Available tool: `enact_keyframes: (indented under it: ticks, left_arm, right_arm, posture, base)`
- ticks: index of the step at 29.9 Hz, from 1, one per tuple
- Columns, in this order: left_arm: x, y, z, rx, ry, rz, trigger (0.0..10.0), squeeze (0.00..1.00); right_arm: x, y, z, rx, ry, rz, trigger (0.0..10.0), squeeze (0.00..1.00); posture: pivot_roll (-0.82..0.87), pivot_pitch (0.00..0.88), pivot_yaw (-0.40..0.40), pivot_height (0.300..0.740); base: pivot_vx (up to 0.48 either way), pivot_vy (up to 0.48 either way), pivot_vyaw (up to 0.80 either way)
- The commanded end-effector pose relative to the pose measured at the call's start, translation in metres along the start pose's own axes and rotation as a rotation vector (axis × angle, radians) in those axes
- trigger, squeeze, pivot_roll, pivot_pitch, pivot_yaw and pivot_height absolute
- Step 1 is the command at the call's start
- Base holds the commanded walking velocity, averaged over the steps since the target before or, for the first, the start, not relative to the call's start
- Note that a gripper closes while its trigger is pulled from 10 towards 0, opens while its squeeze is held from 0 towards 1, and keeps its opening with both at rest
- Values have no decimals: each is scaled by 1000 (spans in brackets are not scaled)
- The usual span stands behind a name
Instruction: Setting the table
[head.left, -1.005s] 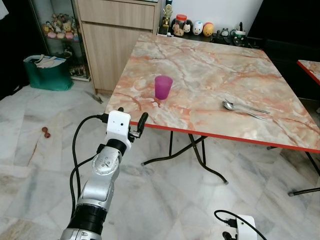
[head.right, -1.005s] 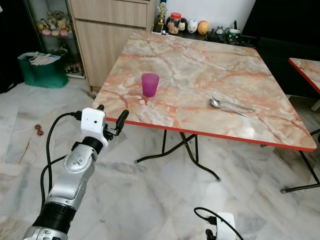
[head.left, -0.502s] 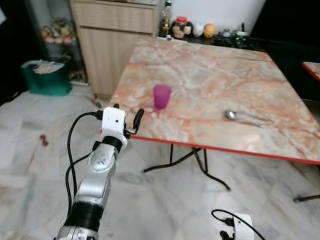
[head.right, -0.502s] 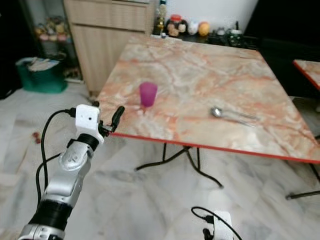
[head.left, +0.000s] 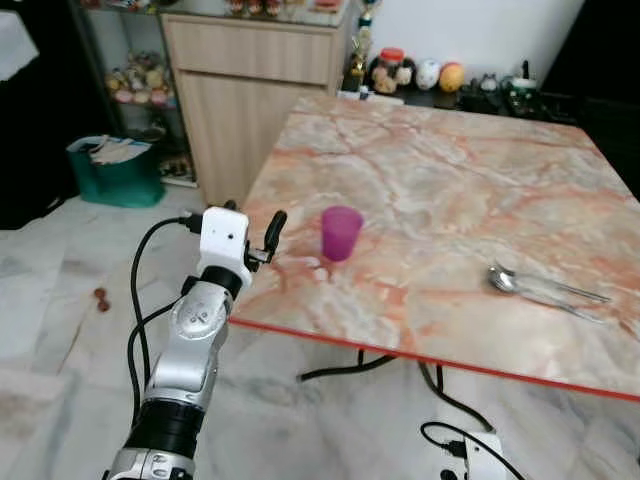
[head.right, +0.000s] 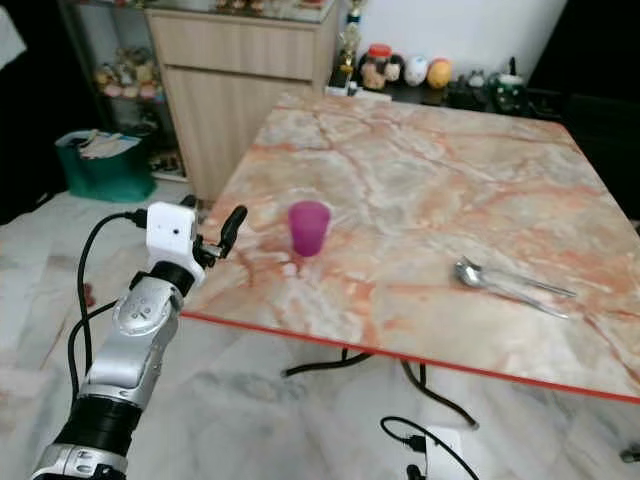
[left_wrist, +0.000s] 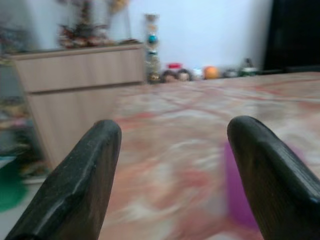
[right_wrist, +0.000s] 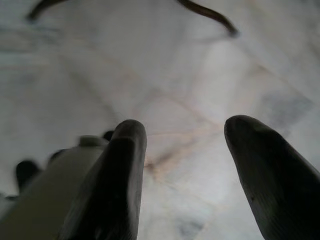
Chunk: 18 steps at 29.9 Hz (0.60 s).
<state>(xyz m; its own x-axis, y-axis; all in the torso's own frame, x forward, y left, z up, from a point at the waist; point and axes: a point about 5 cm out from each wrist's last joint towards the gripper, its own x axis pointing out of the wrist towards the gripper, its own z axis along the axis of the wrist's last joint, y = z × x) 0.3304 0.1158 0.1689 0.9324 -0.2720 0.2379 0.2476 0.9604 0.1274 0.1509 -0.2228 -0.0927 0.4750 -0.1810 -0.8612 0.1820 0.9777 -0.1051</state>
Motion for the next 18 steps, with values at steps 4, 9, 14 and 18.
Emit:
enact_keyframes:
  ticks: [4,9,14,18]
  left_arm:
    - [0,0,3,-2,-12,-23,10000,0]
    - [-1,-2,4,-71,4,-33,10000,0]
    - [3,-6,14,-298,27,-95,10000,0]
    - [9,-5,29,-341,72,-144,10000,0]
  right_arm:
    - [1,1,9,-37,-29,46,10000,0]
    - [1,1,9,-35,-24,47,10000,0]
    - [1,0,9,-44,-22,52,10000,0]
    - [1,0,10,-51,-21,58,10000,0]
  posture:
    - [197,0,-89,707]
    - [199,0,-93,707]
    - [192,0,-93,707]
    - [197,0,-98,707]
  base:
    - [379,0,0]
    - [99,0,0]
    - [0,0,0]
    - [0,0,0]
